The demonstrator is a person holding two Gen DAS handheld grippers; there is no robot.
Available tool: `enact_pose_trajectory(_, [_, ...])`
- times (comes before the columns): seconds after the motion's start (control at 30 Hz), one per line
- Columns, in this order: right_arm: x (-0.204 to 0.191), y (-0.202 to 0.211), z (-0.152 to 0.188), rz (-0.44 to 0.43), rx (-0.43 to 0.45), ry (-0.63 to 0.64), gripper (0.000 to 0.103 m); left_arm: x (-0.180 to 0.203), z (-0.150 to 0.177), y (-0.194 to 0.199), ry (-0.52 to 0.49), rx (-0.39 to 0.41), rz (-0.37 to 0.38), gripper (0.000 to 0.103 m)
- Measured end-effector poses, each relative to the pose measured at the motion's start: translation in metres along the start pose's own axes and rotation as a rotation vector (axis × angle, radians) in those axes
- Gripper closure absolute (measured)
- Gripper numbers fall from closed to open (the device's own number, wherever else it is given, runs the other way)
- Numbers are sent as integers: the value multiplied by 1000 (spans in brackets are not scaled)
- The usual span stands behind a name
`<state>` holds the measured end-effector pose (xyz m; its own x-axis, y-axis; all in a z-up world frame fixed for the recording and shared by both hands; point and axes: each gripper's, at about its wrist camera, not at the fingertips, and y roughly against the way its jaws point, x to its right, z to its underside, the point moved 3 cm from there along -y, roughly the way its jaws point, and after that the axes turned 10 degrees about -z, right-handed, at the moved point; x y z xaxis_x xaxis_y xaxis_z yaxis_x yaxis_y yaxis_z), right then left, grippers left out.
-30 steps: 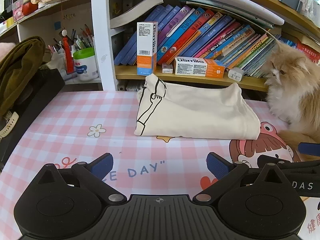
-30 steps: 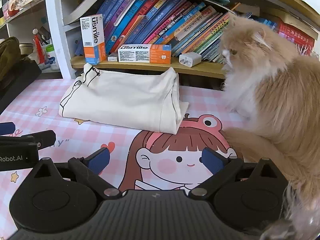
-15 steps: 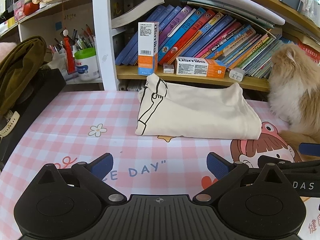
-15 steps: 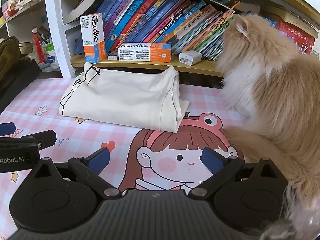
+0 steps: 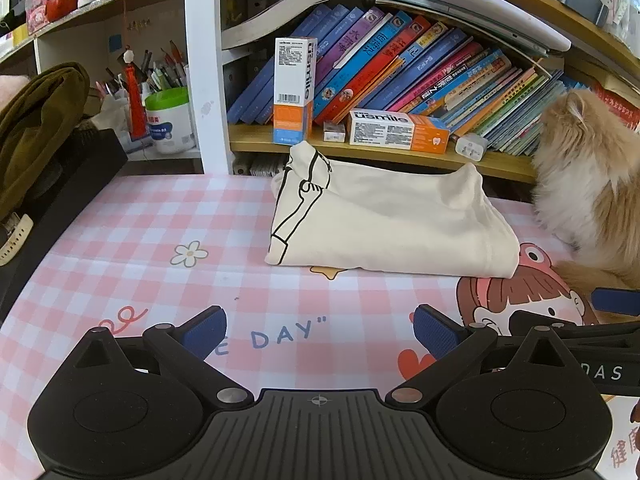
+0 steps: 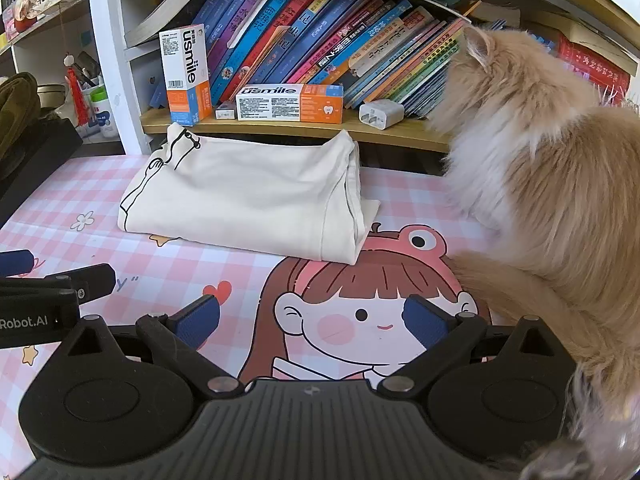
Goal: Fold clothes
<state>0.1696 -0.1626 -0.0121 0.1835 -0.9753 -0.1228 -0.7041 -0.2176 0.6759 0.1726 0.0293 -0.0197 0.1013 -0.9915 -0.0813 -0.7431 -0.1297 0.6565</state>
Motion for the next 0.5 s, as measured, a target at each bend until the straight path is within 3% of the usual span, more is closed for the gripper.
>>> enact_pose_trajectory(0.5, [-1,-2,1,0,-7,-9,3,-3,0,1,15,9,-4,2])
